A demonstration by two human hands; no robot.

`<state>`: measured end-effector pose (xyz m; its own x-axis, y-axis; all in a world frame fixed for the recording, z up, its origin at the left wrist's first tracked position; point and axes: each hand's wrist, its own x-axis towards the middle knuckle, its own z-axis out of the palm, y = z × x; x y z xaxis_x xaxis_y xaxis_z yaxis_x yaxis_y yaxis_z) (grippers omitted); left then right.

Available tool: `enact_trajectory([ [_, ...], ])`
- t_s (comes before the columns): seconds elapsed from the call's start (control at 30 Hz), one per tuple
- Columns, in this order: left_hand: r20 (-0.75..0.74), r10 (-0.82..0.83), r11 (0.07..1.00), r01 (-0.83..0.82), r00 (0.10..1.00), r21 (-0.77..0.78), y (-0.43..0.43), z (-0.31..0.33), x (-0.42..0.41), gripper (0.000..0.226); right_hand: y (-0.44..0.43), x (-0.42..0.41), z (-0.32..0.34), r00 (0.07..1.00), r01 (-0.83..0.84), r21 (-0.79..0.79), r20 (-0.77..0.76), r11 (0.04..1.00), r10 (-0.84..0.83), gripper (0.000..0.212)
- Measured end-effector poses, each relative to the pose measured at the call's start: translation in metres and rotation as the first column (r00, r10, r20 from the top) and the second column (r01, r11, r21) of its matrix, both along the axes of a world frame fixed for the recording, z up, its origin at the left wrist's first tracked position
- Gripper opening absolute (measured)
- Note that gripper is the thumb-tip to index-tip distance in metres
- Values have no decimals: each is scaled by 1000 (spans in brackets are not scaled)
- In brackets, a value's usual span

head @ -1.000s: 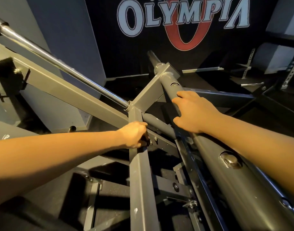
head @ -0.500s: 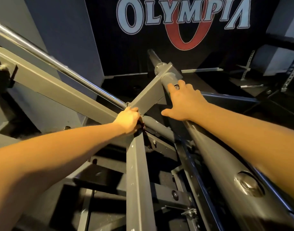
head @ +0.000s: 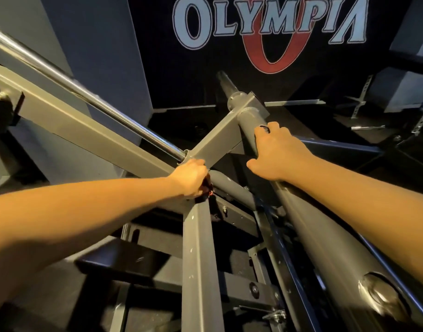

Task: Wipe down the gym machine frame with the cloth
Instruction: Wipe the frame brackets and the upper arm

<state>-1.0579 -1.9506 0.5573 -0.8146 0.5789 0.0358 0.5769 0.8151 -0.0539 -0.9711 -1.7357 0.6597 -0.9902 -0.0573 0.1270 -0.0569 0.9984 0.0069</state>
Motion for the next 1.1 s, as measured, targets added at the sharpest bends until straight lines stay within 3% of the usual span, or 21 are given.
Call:
enact_trajectory([
  [0.17, -64, 162, 985, -158, 985, 70, 8, -9, -32, 34, 2, 0, 1, 1000, 8, -1, -9, 1000, -9, 67],
  [0.27, 131, 85, 989, -99, 988, 111, -3, -1, 13, 13, 0, 6, 0, 1000, 3, 12, -23, 1000, -3, 67],
  [0.37, 283, -35, 997, 13, 958, 78, -7, 17, 72, 35, -3, 11, 0, 999, -20, 46, -40, 999, 22, 63],
  [0.43, 300, -61, 998, 50, 952, 46, -4, 12, 82, 33, -5, 14, 1, 999, -27, 43, -36, 999, 28, 63],
  [0.5, 243, -40, 999, 35, 969, 25, -3, 9, 65, 9, -5, 15, 2, 999, -22, 36, -46, 999, 23, 63],
  [0.63, 32, 73, 996, -72, 997, -46, 6, 4, -14, 34, -3, 11, 3, 999, -10, 61, -44, 998, 13, 63],
  [0.77, -63, 125, 990, -129, 990, -62, 10, -1, -40, 34, -2, 7, 0, 1000, 4, 85, -30, 996, -1, 65],
  [0.9, 114, 48, 999, -49, 992, 1, 3, -2, 1, 35, -4, 12, 1, 999, 4, 112, -49, 994, 1, 67],
  [1.0, 260, -99, 993, 78, 960, 91, -7, 6, 57, 11, -7, 17, 3, 998, -3, 106, -61, 994, 10, 64],
  [1.1, 334, -236, 971, 204, 913, 128, -14, 16, 100, 9, -9, 19, 8, 996, -14, 102, -85, 995, 22, 56],
])
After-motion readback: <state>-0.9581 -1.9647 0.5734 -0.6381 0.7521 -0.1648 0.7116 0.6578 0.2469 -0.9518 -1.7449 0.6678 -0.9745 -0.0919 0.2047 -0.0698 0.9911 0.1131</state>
